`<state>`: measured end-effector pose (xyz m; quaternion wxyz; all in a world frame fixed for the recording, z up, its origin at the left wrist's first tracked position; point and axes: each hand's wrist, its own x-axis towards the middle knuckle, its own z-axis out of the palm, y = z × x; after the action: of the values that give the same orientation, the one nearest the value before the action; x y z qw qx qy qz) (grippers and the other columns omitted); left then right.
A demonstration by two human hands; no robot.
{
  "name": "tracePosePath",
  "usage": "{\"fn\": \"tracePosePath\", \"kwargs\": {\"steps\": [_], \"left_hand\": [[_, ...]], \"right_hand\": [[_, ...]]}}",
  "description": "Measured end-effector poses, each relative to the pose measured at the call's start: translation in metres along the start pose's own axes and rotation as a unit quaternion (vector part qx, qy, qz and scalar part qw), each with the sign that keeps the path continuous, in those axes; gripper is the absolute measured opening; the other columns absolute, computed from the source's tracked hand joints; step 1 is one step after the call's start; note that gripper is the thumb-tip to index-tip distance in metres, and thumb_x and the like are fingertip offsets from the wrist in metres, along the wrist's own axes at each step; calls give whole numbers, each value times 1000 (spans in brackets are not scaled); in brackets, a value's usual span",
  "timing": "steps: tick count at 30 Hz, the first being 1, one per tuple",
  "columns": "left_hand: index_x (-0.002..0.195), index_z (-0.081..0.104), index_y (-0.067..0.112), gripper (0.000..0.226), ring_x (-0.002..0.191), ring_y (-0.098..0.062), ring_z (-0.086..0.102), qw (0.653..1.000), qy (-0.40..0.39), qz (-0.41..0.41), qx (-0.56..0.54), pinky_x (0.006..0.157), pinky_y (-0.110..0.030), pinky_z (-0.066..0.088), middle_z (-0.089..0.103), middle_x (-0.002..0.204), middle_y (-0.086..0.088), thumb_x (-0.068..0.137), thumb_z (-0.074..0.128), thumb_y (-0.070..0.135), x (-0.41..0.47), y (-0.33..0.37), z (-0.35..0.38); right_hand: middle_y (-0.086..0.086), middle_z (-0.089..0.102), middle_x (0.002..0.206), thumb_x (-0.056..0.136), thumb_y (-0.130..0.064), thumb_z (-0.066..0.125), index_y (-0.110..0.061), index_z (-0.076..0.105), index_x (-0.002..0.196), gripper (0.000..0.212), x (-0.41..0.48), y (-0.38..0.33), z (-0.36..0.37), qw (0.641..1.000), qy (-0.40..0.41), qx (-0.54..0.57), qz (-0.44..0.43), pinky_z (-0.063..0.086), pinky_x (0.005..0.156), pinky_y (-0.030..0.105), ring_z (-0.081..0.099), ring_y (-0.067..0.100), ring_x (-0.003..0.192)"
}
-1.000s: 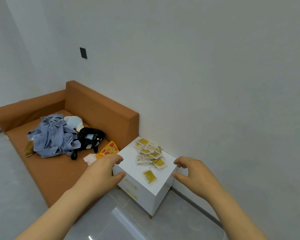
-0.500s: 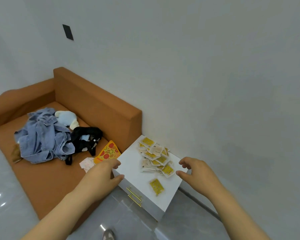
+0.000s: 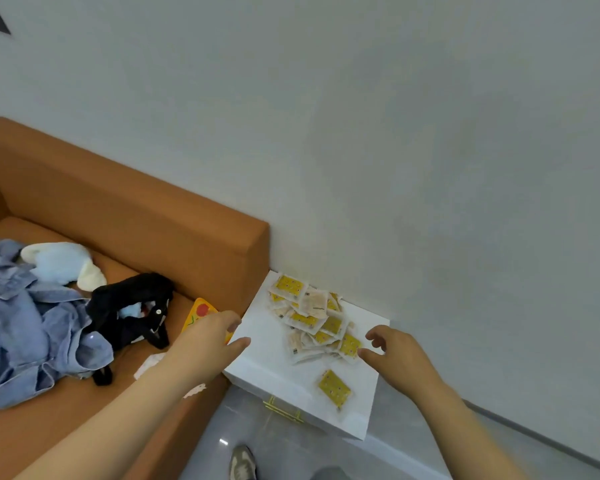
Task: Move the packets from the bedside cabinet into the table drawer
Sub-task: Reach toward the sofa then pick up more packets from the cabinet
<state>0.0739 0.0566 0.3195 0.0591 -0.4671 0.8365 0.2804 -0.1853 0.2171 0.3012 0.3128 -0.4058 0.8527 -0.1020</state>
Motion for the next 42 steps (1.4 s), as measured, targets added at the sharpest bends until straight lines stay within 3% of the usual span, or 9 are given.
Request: {"fn": "tracePosePath", "kwargs": {"steps": [6,11,24,29,33,35,37,39,42], "left_hand": [[128,51,15,45,110,-16,56,998,-55,1,16,76,-21,37,57,124,0,93,53,42,75,-15,11],[118,54,15,40,99,-18,58,993,-78,-18,90,73,-28,46,59,115,-1,92,51,45,129,-22,25],[115,52,4,45,102,-26,57,985,-149,-36,78,68,-27,36,60,106,-10,94,49,44,256,-52,89],[131,45,2,62,113,-27,55,978,-189,-80,36,91,-34,46,59,123,-14,94,44,52,300,-64,130],[132,43,1,66,116,-27,52,974,-201,-91,41,94,-35,44,55,127,-15,93,43,54,331,-78,159],[133,42,2,67,112,-27,54,974,-201,-95,38,89,-35,46,56,124,-15,92,44,55,346,-83,170],[126,46,0,66,96,-26,57,975,-197,-98,32,70,-32,46,58,102,-11,90,47,55,360,-86,181],[117,47,-1,64,80,-22,52,975,-195,-105,35,52,-28,35,48,80,-5,88,51,57,371,-89,192],[115,45,0,67,77,-21,50,974,-186,-127,16,56,-26,37,45,83,-5,84,55,59,383,-90,205]], "right_hand": [[2,61,119,89,-38,61,-18,56,123,40,50,-5,14,998,-27,3,56,48,87,30,58,18,109],[3,61,121,90,-37,59,-17,54,126,42,111,-6,21,997,-49,3,61,45,84,28,57,19,111],[9,58,124,89,-35,61,-12,53,126,45,233,4,72,985,-119,-1,129,48,86,32,56,23,112],[10,52,130,89,-39,62,-10,48,130,53,277,10,109,978,-124,5,168,45,89,33,53,25,117],[11,52,128,85,-45,65,-9,48,131,61,306,16,140,976,-114,-7,188,45,85,33,54,26,115],[11,55,124,84,-47,65,-8,51,128,60,320,19,156,974,-107,-2,200,45,81,32,57,26,112],[9,58,118,80,-52,67,-11,54,122,60,332,22,170,973,-96,0,211,49,80,33,59,26,107],[7,59,114,73,-58,70,-13,54,117,65,341,24,181,971,-90,-16,219,50,78,34,59,25,105],[8,49,122,64,-63,75,-12,46,125,84,349,22,195,969,-94,-55,223,48,84,38,50,26,116]]}}
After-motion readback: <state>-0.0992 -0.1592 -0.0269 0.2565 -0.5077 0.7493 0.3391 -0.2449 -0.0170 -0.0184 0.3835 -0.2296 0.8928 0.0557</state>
